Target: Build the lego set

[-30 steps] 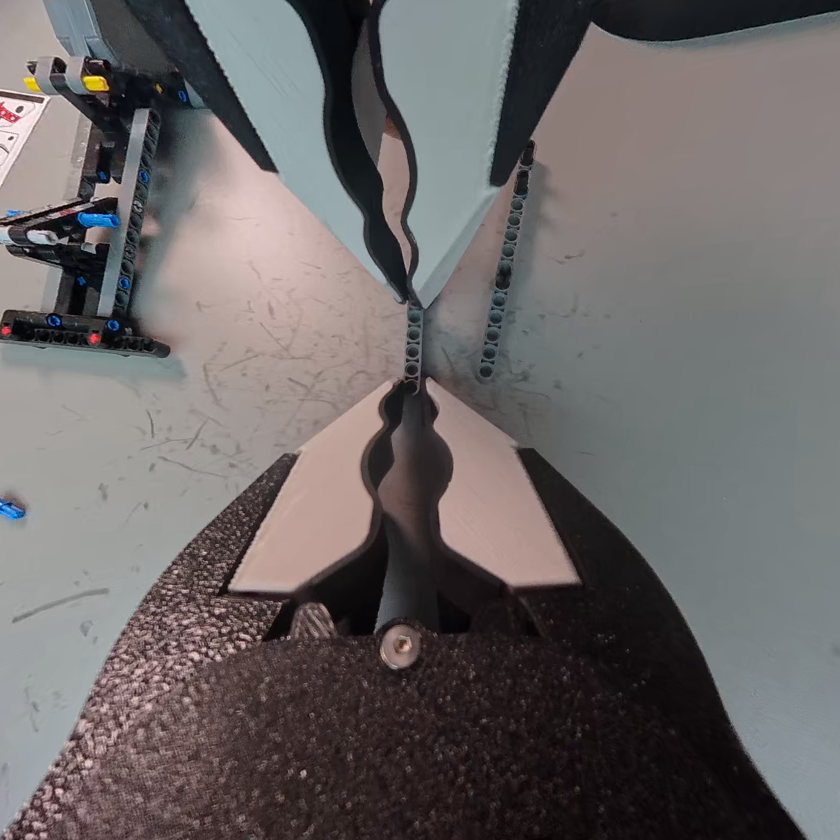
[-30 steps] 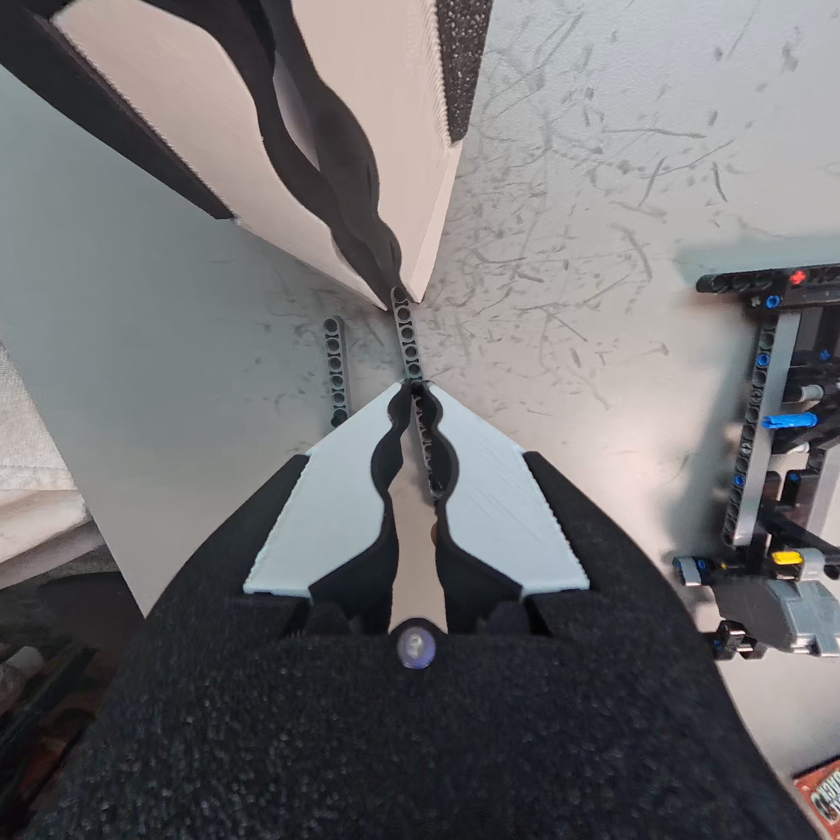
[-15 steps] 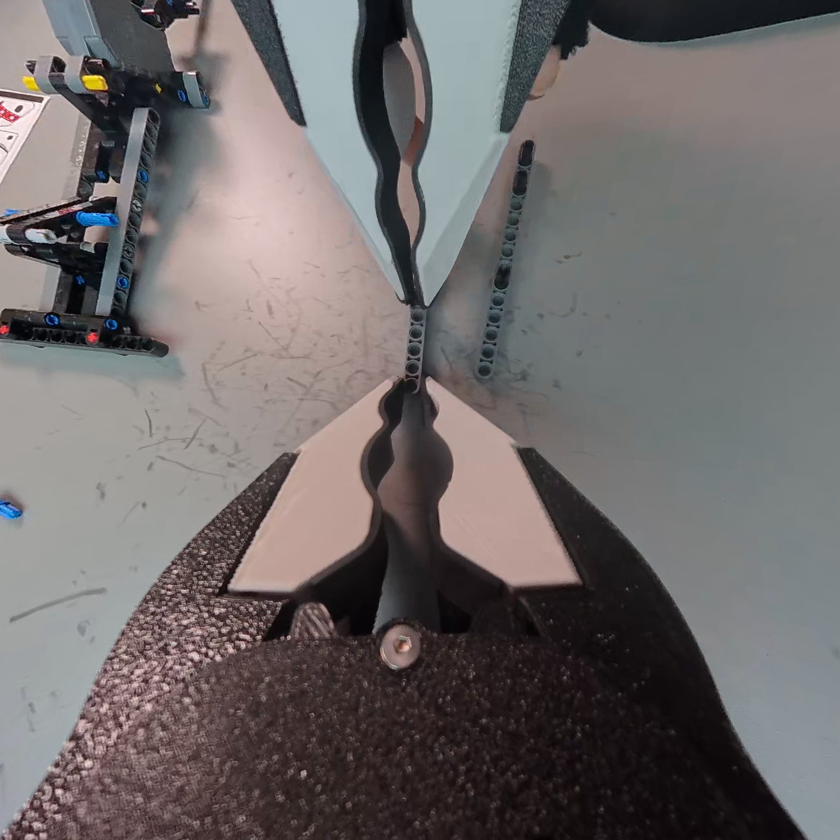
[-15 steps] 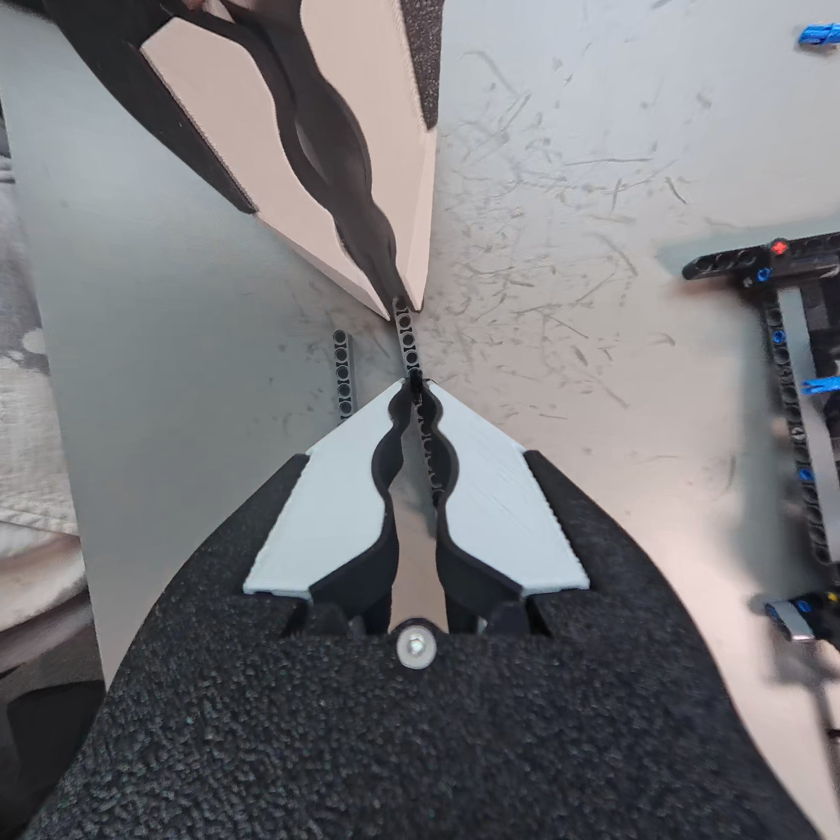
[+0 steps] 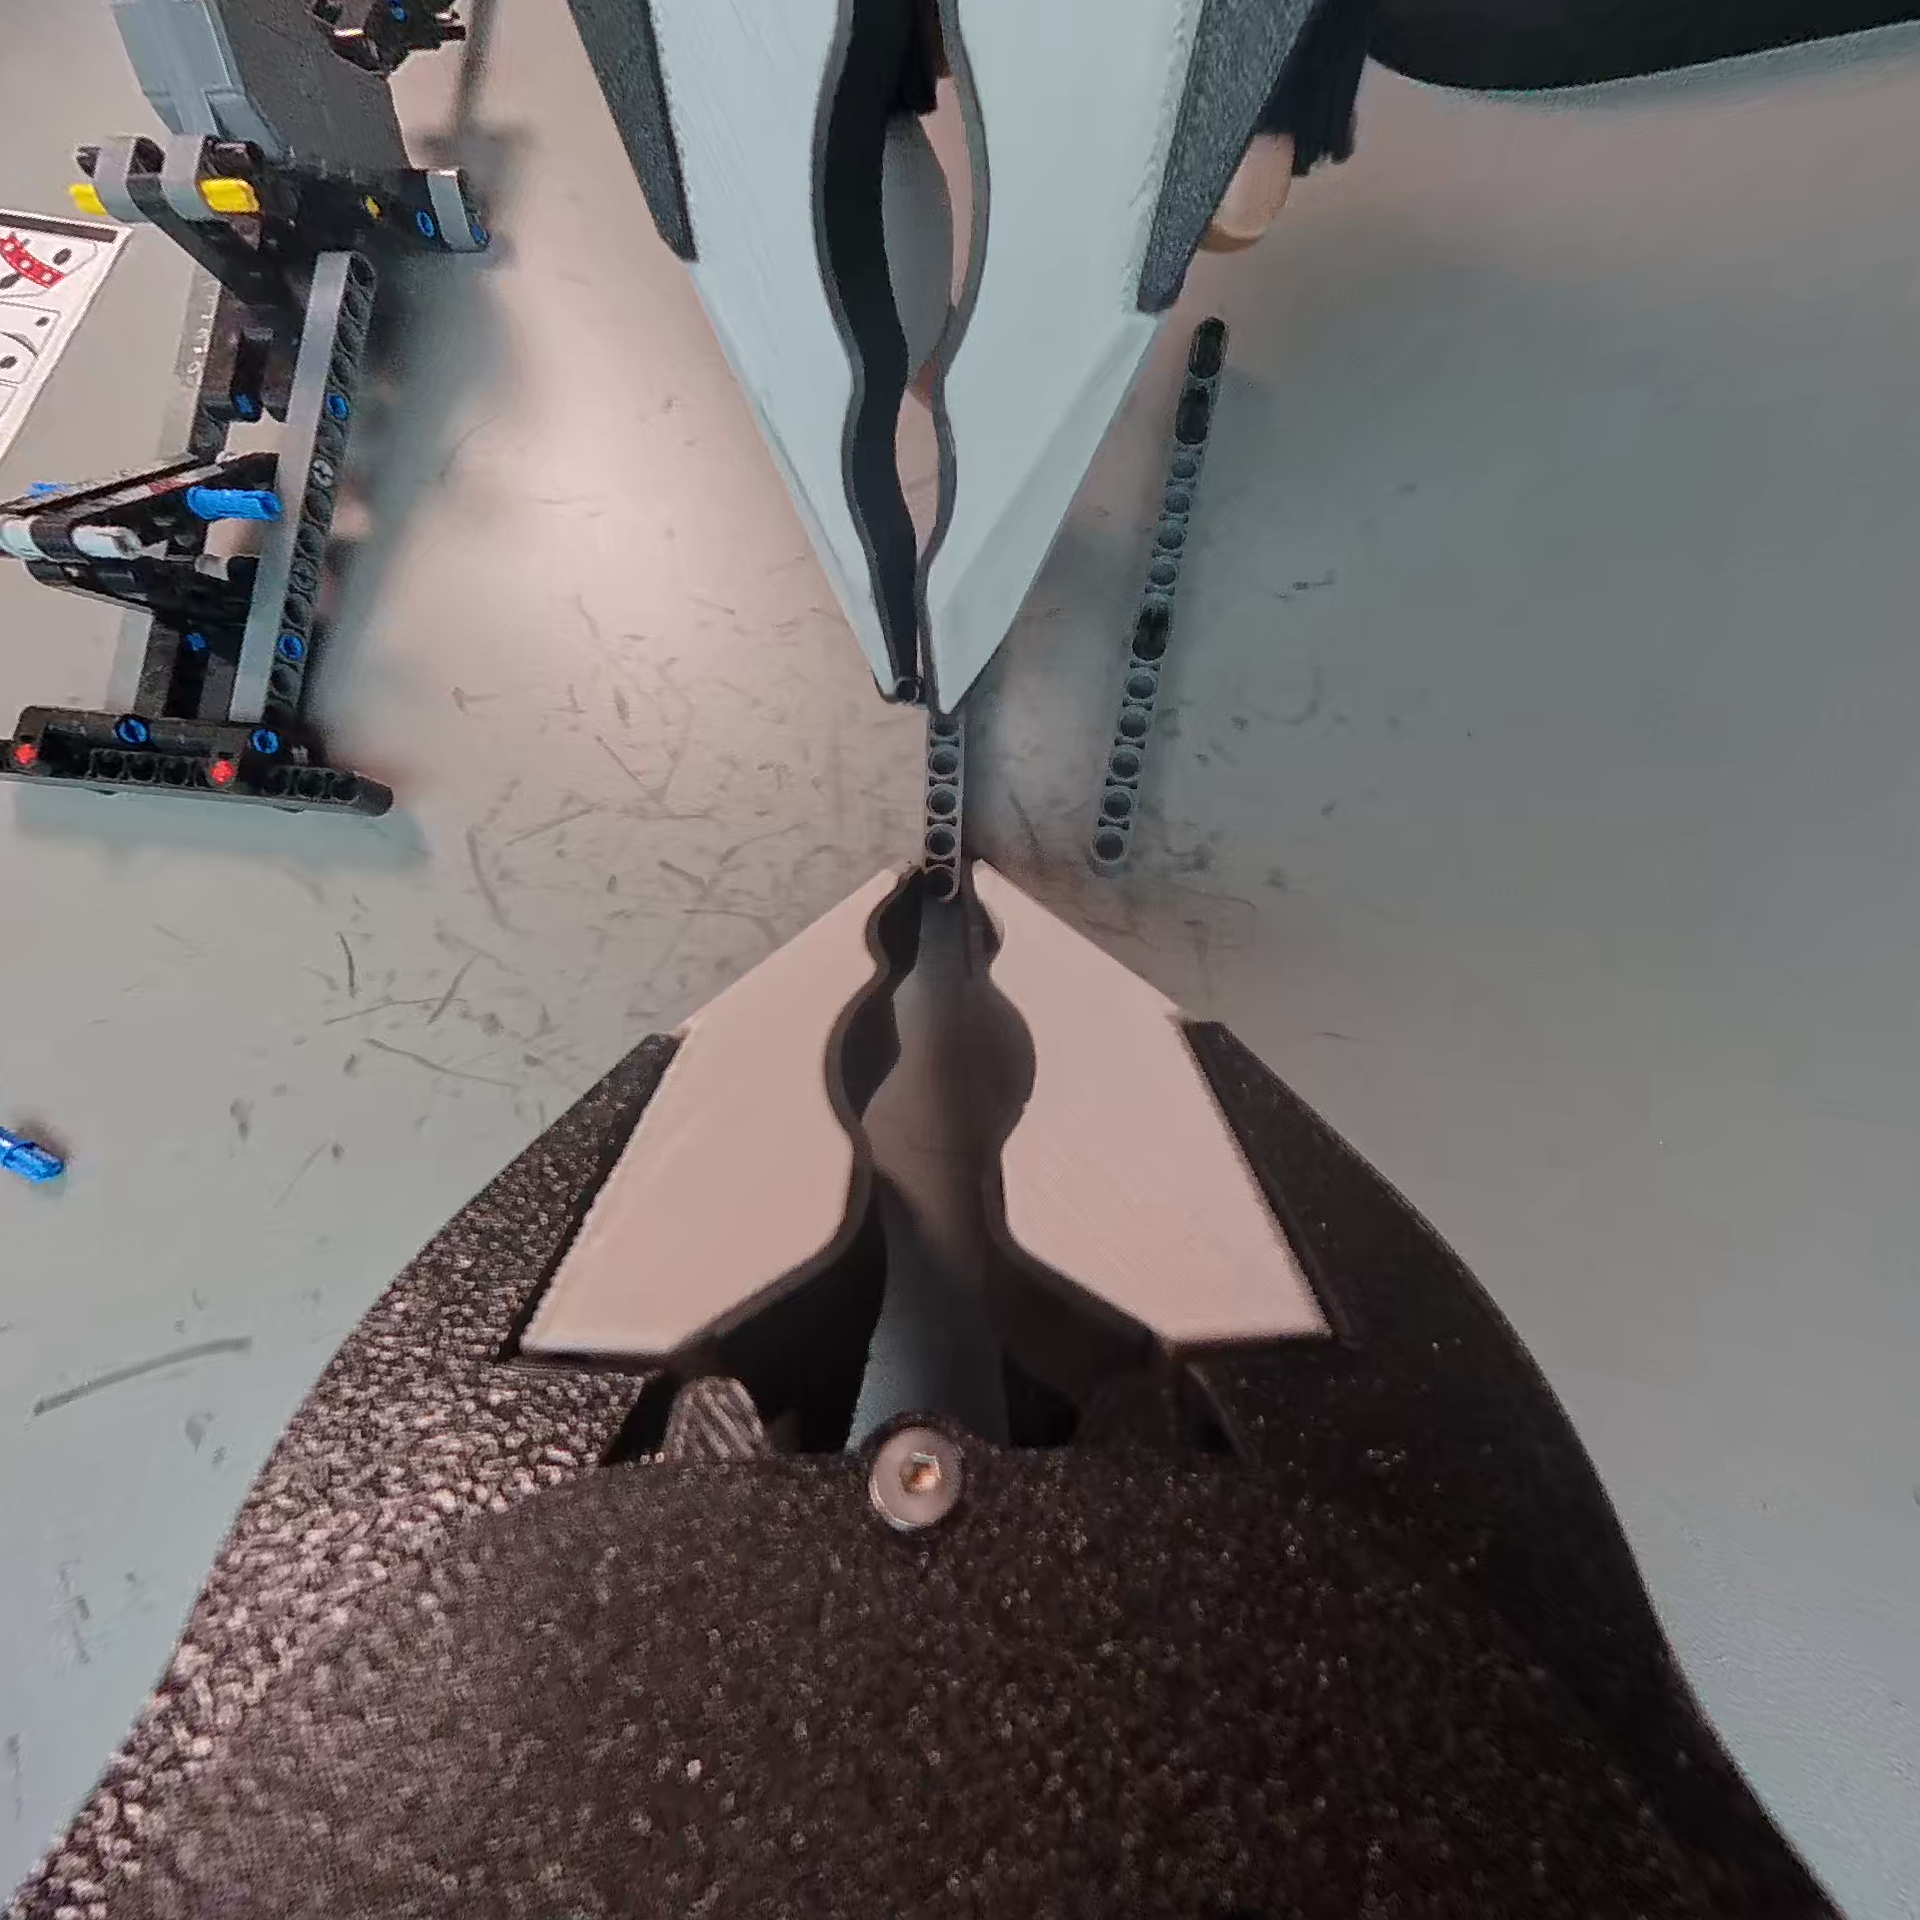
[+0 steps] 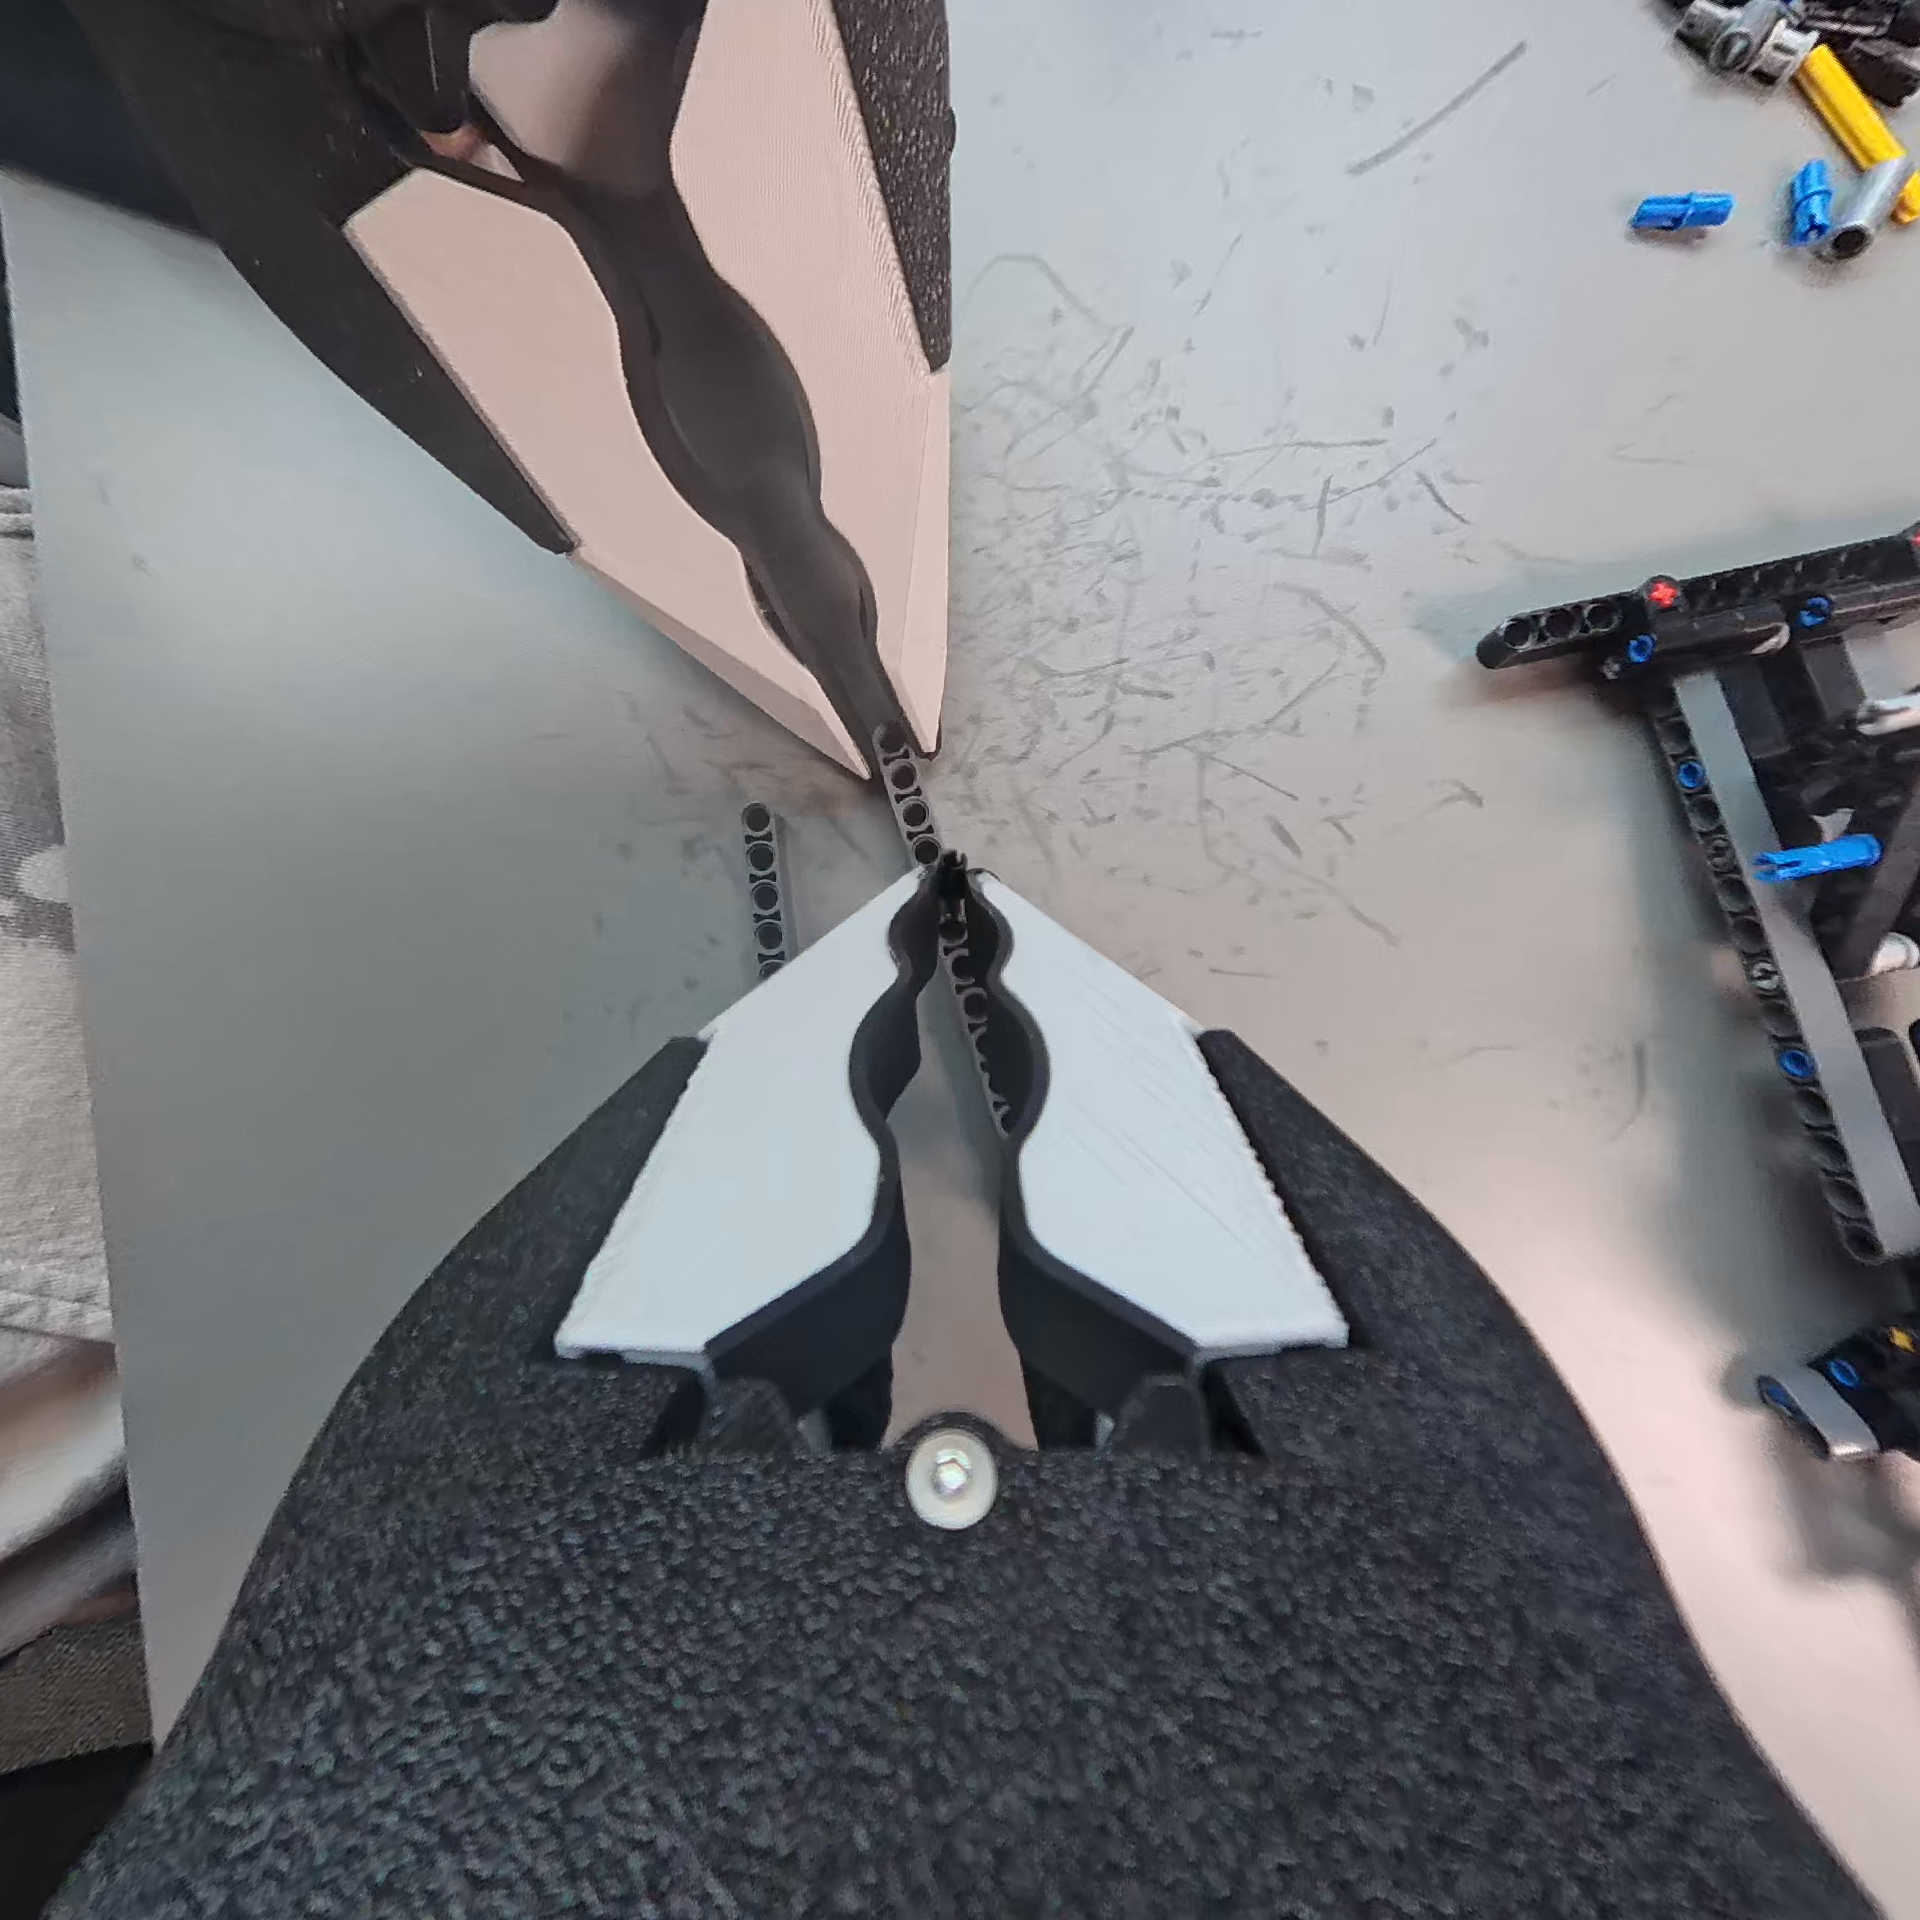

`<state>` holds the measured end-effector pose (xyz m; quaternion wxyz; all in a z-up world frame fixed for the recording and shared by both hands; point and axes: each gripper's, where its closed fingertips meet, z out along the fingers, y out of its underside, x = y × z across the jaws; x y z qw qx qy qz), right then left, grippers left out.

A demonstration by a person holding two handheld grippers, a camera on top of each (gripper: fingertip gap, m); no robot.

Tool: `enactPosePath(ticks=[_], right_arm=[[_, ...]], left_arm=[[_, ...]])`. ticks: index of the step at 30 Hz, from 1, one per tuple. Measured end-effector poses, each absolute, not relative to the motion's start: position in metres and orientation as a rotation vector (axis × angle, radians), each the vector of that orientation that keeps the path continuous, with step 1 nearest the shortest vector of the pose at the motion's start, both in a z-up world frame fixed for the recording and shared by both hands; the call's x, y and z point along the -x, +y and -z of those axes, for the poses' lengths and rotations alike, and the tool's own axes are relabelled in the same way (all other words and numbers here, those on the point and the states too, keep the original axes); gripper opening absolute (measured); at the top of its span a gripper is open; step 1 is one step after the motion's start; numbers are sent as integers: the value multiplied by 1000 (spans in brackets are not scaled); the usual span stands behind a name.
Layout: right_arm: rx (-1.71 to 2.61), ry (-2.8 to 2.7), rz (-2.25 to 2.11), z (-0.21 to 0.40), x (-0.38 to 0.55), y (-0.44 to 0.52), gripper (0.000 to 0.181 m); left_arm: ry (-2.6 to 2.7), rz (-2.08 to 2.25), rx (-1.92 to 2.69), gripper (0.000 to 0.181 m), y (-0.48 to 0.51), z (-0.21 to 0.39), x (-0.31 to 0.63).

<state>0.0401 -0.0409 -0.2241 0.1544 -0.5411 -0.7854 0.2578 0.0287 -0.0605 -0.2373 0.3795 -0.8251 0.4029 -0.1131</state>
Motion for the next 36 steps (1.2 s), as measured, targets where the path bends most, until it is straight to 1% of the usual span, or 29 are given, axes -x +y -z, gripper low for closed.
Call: enactPosePath(ticks=[5,14,17,24,31,36], right_arm=[[1508,-2248,-678,225,-42,-40,4],[1476,-2229,-704,224,-47,-38,4],[1511,-2170,-798,219,-40,-41,4],[1481,-2202,-761,224,-45,-39,4],[1389,-2283,-698,225,-48,-38,4],[1270,-2450,-530,226,-47,-39,4]], left_arm=[[1022,298,2114,9,-61,237,-28],[1016,301,2117,9,-61,237,-28],[1018,294,2115,9,-61,237,-28],[1015,303,2119,9,-61,237,-27],[1014,306,2120,9,-61,237,-28],[1016,300,2117,9,-61,237,-28]])
